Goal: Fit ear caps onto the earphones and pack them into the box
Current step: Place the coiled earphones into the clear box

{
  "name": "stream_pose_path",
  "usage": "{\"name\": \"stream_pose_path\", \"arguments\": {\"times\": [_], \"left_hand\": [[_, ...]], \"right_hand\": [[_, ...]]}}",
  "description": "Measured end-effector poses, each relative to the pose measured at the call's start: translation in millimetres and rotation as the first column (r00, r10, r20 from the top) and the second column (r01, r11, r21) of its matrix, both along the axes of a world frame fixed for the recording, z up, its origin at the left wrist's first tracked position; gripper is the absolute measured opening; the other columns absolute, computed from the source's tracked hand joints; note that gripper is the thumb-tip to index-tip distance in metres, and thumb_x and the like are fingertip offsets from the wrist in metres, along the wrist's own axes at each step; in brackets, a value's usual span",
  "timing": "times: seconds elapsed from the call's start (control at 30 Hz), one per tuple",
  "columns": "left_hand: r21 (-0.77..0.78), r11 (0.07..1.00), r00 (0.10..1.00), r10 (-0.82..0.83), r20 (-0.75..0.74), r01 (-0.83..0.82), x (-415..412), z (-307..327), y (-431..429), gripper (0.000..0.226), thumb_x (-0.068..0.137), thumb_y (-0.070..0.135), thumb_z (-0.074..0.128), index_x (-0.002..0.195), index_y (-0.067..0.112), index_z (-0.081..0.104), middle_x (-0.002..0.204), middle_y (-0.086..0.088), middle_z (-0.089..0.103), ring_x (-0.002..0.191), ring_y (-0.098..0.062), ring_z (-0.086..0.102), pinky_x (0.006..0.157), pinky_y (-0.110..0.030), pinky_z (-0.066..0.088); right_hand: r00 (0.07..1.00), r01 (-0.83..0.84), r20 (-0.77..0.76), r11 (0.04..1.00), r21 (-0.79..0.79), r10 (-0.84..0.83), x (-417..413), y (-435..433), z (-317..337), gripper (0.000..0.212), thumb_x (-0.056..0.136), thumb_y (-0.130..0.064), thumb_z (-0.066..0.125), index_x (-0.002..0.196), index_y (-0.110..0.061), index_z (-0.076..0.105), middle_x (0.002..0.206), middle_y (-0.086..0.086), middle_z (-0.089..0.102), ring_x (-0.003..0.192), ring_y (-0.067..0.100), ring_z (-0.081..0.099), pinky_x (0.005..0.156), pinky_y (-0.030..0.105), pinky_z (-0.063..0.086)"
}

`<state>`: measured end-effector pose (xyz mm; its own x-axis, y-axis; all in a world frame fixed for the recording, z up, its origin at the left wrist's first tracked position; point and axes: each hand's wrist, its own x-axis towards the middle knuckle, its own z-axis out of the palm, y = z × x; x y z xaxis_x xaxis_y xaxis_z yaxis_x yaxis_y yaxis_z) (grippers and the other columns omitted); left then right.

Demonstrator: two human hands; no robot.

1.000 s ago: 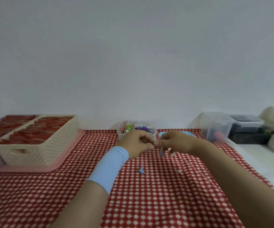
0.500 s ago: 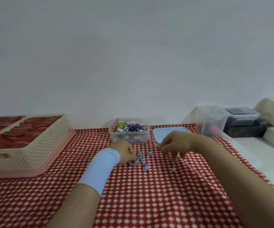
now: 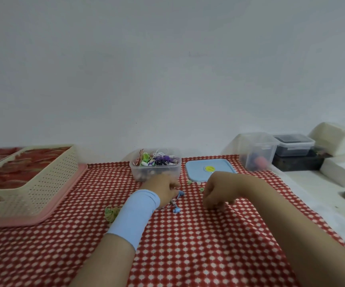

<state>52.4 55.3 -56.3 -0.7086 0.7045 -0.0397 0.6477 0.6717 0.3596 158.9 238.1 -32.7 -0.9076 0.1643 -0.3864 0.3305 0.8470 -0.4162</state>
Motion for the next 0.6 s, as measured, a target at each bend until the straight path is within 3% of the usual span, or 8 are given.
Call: {"name": "stream_pose_path", "arguments": {"times": [0.1, 0.2, 0.27, 0.37, 0.5, 0.6], "left_hand": [[-0.018, 1.0, 1.0, -0.012, 0.027, 0.012, -3.3, -3.5, 5.6, 0.033, 0.095, 0.037, 0.059, 0.127, 0.029, 0.065, 0.143, 0.008, 0.053, 0.124, -0.016, 0.053, 0.102, -0.029, 0.04], [0.009, 1.0, 0.998, -0.027, 0.058, 0.027, -7.8, -4.3, 10.7, 0.021, 0.092, 0.03, 0.066, 0.11, 0.026, 0.075, 0.123, 0.011, 0.066, 0.101, -0.008, 0.06, 0.087, -0.022, 0.044], [0.052, 0.998, 0.995, -0.028, 0.093, 0.023, -12.1, -6.9, 11.9, 0.014, 0.089, 0.029, 0.07, 0.1, 0.027, 0.077, 0.109, 0.014, 0.07, 0.089, -0.003, 0.061, 0.081, -0.02, 0.047], [0.198, 0.98, 0.984, -0.017, 0.18, -0.02, -20.1, -13.2, 9.1, 0.01, 0.086, 0.034, 0.073, 0.094, 0.03, 0.075, 0.097, 0.016, 0.071, 0.088, -0.001, 0.063, 0.079, -0.019, 0.049], [0.457, 0.877, 0.918, -0.05, 0.394, -0.148, -25.2, -17.2, 3.4, 0.015, 0.089, 0.027, 0.071, 0.104, 0.027, 0.072, 0.102, 0.011, 0.073, 0.09, 0.004, 0.065, 0.074, -0.007, 0.048], [0.541, 0.816, 0.886, -0.082, 0.457, -0.204, -26.7, -21.8, 1.8, 0.022, 0.09, 0.024, 0.069, 0.113, 0.022, 0.071, 0.104, 0.013, 0.072, 0.082, 0.014, 0.062, 0.065, 0.001, 0.044]], "right_hand": [[0.973, 0.083, -0.207, 0.991, -0.101, -0.102, -1.5, 8.8, 2.6, 0.008, 0.089, -0.023, 0.073, 0.091, -0.021, 0.081, 0.083, -0.006, 0.079, 0.066, 0.006, 0.071, 0.056, 0.021, 0.052], [0.926, 0.118, -0.338, 0.978, -0.172, -0.171, -10.1, 12.7, 5.1, 0.008, 0.089, -0.019, 0.073, 0.092, -0.021, 0.08, 0.077, -0.009, 0.078, 0.061, 0.004, 0.069, 0.054, 0.02, 0.05], [0.914, 0.1, -0.366, 0.971, -0.217, -0.176, -17.0, 11.6, 5.9, 0.008, 0.091, -0.019, 0.072, 0.094, -0.019, 0.08, 0.082, -0.009, 0.079, 0.063, 0.006, 0.071, 0.053, 0.02, 0.051], [0.91, 0.056, -0.377, 0.95, -0.306, -0.175, -27.2, 8.8, 3.9, 0.008, 0.093, -0.018, 0.072, 0.094, -0.015, 0.079, 0.087, -0.004, 0.079, 0.069, 0.012, 0.074, 0.053, 0.021, 0.051], [0.892, -0.014, -0.403, 0.879, -0.476, -0.205, -38.0, 7.6, -1.1, 0.008, 0.093, -0.014, 0.073, 0.091, -0.014, 0.081, 0.092, 0.011, 0.078, 0.064, 0.012, 0.066, 0.053, 0.021, 0.05], [0.888, -0.035, -0.393, 0.817, -0.576, -0.238, -43.3, 7.6, -6.4, 0.009, 0.093, -0.01, 0.072, 0.095, -0.012, 0.081, 0.08, 0.011, 0.075, 0.057, 0.009, 0.059, 0.048, 0.02, 0.045]]}}
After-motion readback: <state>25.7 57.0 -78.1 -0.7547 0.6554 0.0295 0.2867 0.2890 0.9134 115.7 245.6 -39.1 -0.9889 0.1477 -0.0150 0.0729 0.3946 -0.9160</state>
